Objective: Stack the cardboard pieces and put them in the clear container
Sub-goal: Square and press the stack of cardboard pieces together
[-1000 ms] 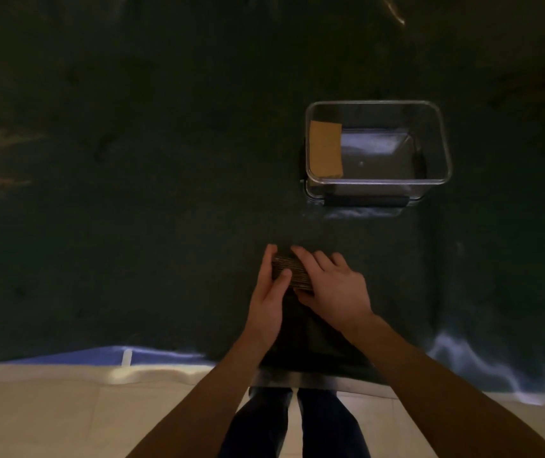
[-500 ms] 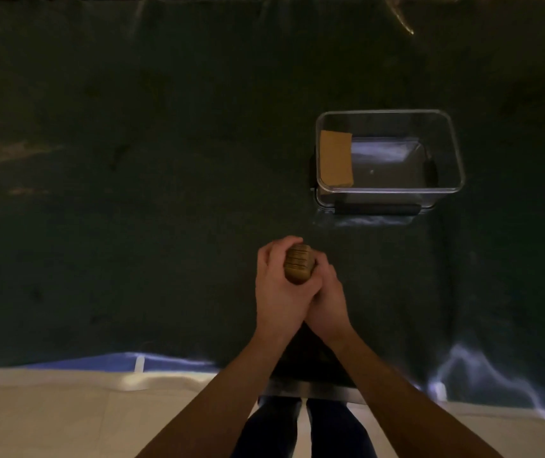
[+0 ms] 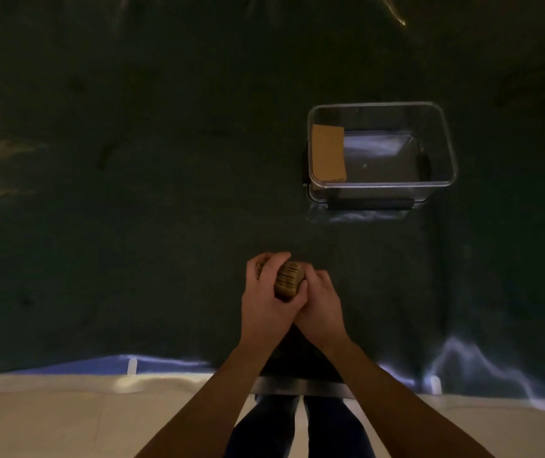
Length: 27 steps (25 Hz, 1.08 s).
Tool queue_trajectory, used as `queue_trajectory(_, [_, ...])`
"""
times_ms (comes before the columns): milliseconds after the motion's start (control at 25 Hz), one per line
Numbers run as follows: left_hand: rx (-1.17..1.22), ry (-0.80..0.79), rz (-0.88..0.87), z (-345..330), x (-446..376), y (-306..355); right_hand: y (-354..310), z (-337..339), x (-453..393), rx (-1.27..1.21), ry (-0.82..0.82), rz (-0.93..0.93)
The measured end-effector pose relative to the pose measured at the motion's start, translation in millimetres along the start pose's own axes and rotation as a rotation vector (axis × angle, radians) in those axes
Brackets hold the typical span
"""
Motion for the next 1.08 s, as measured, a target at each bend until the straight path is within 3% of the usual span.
queue_trajectory(160, [-0.013, 0.034, -0.055, 2.8, -1.0, -2.8, -0.3, -2.1, 0.2, 0.037, 0.018, 0.048])
queue_trajectory(360, [-0.048, 0.01, -0.005, -2.1, -2.3, -11.8, 5.1, -8.5, -2.9, 0.085, -0.052, -0.006])
queue_trajectory(560, [-0.018, 0.005, 0.015, -4.6, -3.6, -11.7, -5.7, -1.8, -1.3, -0.018, 0.001, 0.0])
queue_trajectory(760, [0.215, -0.219, -0.001, -0.2, -8.2, -1.7, -3.2, 0.5, -0.9, -0.073, 0.016, -0.054])
queue_trajectory(800, [0.355, -0.237, 0.03, 6.5, -10.2, -4.3, -4.3, 0.9, -0.5, -0.095, 0.018, -0.054])
queue_trajectory(880, [0.629, -0.094, 0.243, 21.1, -14.7, -22.0, -7.8, 2.3, -1.4, -0.094, 0.033, -0.048])
queue_trajectory(960, [0.696, 0.048, 0.46, 24.8, -8.0, -37.7, -8.3, -0.7, -0.7, -0.073, 0.037, -0.068])
queue_trajectory(1080, [0.703, -0.13, 0.608, 3.8, 16.0, -42.5, -6.3, -5.9, 3.6, -0.041, 0.046, -0.054])
Point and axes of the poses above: each hand's wrist, its own x-axis away from the middle knuckle, its own z-axis out of the back of the hand, y = z × x, the point moved 6 cm from there along -x, towards the middle knuckle, and after that the axes turned 11 degrees about y, right-handed, at the moved point
